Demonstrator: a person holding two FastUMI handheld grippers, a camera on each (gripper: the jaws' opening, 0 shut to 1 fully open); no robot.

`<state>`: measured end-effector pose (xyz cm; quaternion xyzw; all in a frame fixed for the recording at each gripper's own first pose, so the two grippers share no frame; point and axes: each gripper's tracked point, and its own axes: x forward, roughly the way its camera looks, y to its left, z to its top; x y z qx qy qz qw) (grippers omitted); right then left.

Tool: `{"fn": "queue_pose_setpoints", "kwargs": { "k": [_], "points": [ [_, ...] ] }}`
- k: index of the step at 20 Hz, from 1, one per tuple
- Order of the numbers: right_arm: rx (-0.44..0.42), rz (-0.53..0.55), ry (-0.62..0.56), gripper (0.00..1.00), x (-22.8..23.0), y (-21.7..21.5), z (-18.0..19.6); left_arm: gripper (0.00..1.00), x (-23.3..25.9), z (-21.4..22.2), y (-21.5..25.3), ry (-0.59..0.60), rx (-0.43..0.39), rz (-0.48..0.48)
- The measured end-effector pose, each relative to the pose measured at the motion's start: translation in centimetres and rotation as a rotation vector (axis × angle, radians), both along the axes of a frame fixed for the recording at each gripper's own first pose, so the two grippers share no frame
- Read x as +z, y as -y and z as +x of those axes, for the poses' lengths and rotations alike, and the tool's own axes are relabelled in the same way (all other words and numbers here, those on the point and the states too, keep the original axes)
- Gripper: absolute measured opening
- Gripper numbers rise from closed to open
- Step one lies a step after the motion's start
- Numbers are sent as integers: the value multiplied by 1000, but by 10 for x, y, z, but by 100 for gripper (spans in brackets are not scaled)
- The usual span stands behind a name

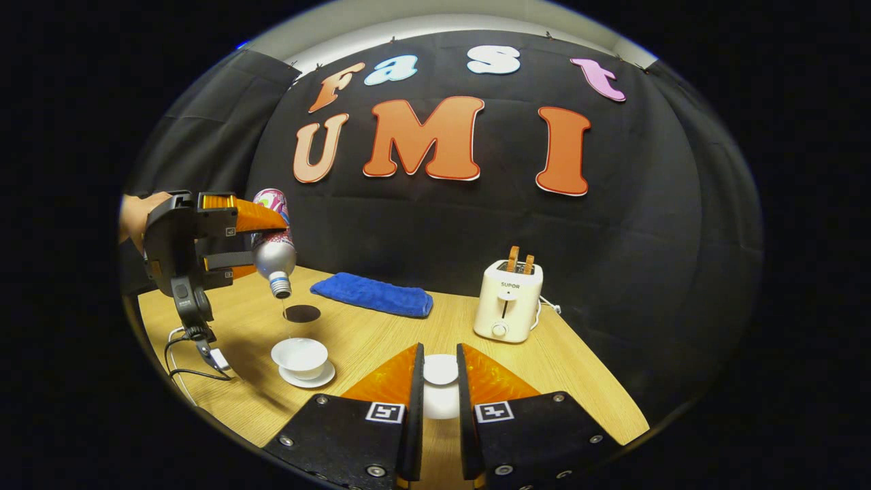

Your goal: Open the teacup lid with one hand, grasp the water bottle and pour water into the teacup with the other hand; after pouring, place the water bottle on the coaster and then close the teacup lid.

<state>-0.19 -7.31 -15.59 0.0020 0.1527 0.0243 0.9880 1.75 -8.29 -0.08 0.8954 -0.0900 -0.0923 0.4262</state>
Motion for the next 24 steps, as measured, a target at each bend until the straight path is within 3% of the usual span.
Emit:
{"fn": "queue_pose_setpoints", "kwargs": {
  "k": [1, 2, 7, 8, 11, 12, 14, 16, 18, 20, 23, 24],
  "points": [
    [4, -1, -1, 23, -1, -2, 1, 88, 2, 0, 1, 6, -5, -1],
    [3, -3, 0, 23, 0, -3, 1, 82, 4, -1, 3, 13, -15, -4],
    [21, -4, 3, 23, 3, -14, 4, 88, 21, -9, 9, 46, -57, -86],
    [24, -6, 6, 24, 5, -17, 5, 82, 24, -9, 9, 49, -66, -111],
    [40, -3, 13, 23, 9, -27, 6, 85, 38, -14, 4, 75, -85, -215],
    [48, -5, 13, 23, 11, -31, 8, 81, 45, -17, 2, 85, -89, -267],
    [59, -14, 21, 24, 14, -38, 9, 88, 62, -18, -6, 107, -96, -397],
    [68, -8, 26, 24, 17, -46, 13, 81, 83, -19, -15, 144, -103, -532],
    [82, 0, 30, 23, 20, -56, 17, 88, 95, -20, -24, 161, -105, -660],
    [97, 3, 32, 24, 21, -67, 22, 80, 103, -17, -34, 176, -107, -776],
    [120, 19, 33, 24, 22, -86, 29, 80, 105, -11, -49, 181, -100, -955],
    [130, 21, 29, 24, 21, -92, 31, 84, 106, -12, -55, 187, -99, -1011]
  ]
}}
